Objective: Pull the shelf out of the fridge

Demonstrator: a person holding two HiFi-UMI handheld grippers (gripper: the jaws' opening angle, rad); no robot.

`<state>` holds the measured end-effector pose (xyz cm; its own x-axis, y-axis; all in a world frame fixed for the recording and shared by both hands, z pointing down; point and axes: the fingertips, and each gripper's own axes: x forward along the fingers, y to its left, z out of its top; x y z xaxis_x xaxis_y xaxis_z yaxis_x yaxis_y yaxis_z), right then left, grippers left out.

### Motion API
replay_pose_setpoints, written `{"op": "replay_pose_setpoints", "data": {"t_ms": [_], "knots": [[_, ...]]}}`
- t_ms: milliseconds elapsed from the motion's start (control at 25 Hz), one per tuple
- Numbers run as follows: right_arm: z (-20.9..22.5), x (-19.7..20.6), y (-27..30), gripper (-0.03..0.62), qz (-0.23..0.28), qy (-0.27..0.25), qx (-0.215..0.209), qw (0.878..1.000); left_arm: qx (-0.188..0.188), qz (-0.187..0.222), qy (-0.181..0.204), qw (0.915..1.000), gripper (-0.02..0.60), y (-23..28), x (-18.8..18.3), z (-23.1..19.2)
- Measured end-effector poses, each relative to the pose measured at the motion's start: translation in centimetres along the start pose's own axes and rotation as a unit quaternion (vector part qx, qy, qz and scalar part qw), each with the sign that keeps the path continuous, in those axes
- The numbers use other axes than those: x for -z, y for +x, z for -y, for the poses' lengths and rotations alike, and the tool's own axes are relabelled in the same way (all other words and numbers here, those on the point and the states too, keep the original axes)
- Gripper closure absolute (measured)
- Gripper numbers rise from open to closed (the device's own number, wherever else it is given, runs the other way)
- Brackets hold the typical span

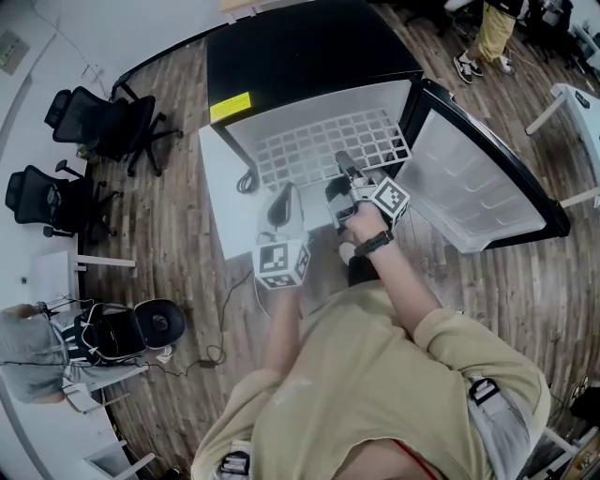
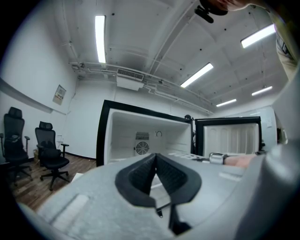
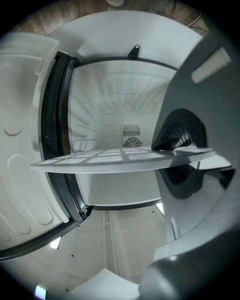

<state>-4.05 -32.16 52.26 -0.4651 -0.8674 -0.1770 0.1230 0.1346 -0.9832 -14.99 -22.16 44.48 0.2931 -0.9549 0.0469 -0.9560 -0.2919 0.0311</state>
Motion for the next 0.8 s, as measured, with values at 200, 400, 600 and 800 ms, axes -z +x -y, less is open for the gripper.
{"op": "replay_pose_setpoints", "data": {"t_ms": [200, 400, 600, 800], "knots": [[0.1, 0.5, -1.9, 0.566, -0.001, -0.001, 0.001, 1.000, 0.005, -0.002, 0.003, 1.0000, 0.581, -0.8, 0.3, 0.4], [-0.2, 0.9, -4.5, 0.568, -0.008, -0.044, 0.004, 0.999, 0.007, -0.001, 0.000, 1.0000, 0.581, -1.5, 0.5, 0.8], [-0.7, 1.0, -7.2, 0.568, -0.018, -0.124, 0.015, 0.992, 0.008, -0.002, -0.002, 1.0000, 0.581, -2.1, 1.0, 1.2], [-2.3, 0.5, -9.4, 0.568, -0.047, -0.302, 0.043, 0.951, 0.006, -0.005, 0.009, 0.9999, 0.581, -2.7, 1.3, 1.7]]}}
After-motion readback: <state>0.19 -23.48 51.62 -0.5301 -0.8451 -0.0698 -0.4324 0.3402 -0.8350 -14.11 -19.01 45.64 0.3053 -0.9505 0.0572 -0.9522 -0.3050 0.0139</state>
